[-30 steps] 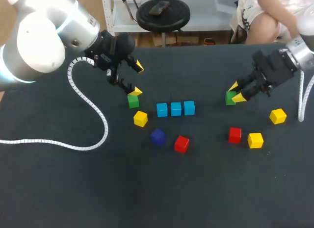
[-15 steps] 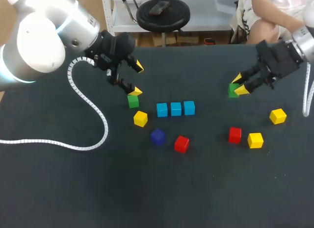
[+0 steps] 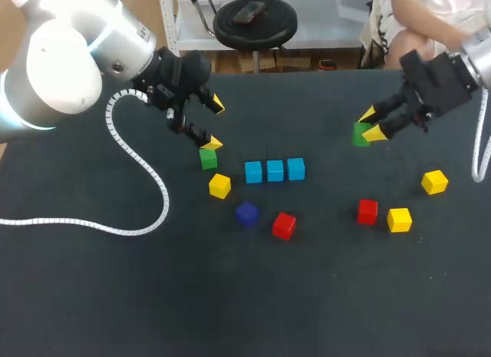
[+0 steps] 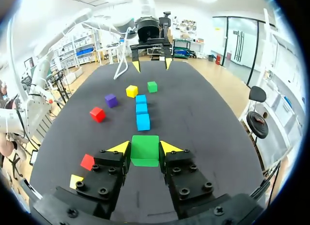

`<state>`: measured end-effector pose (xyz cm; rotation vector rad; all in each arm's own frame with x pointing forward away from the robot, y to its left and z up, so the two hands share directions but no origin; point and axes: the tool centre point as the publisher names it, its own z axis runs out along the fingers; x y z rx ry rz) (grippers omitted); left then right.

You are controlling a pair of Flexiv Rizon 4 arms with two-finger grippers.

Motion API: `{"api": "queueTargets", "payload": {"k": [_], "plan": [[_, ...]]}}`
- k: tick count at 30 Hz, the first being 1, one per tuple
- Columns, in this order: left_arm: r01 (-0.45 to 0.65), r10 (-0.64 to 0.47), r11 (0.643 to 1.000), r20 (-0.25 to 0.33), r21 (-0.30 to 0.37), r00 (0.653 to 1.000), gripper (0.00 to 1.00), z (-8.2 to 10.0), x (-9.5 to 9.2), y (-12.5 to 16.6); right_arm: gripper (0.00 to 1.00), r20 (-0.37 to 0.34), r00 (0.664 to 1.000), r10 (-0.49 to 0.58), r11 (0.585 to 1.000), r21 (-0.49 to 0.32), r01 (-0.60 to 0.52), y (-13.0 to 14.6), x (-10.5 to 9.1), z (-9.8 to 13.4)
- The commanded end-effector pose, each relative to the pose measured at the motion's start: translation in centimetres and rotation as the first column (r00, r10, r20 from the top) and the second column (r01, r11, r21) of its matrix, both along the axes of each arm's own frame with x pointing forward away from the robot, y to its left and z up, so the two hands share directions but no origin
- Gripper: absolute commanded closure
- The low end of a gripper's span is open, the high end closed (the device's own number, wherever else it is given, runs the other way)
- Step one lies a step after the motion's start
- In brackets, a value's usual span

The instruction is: Place the blue cubes, place green cubes on the blue cubes, place the yellow cubes on the green cubes, then place the red cubes on the yellow cubes, and place purple cube on the red cubes.

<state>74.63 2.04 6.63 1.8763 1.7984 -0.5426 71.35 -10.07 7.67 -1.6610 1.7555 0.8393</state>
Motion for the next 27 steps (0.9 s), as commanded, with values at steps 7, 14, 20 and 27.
{"api": "queueTargets", "payload": {"k": [7,14,20,27], "plan": [[0.004,-0.005,1.000,-0.001,-0.001,1.000,0.00,-0.1,0.2,0.0,1.00,0.006,1.000,-0.006,1.000,-0.002,0.006,0.0,-0.3,0.1],[0.004,-0.005,1.000,-0.001,-0.001,1.000,0.00,-0.1,0.2,0.0,1.00,0.006,1.000,-0.006,1.000,-0.002,0.006,0.0,-0.3,0.1],[0.004,-0.005,1.000,-0.001,-0.001,1.000,0.00,-0.1,0.2,0.0,1.00,0.006,1.000,-0.006,1.000,-0.002,0.006,0.0,-0.3,0.1],[0.004,-0.005,1.000,-0.001,-0.001,1.000,0.00,-0.1,0.2,0.0,1.00,0.043,0.998,0.043,0.999,-0.021,-0.042,2.7,-3.2,3.5]]}}
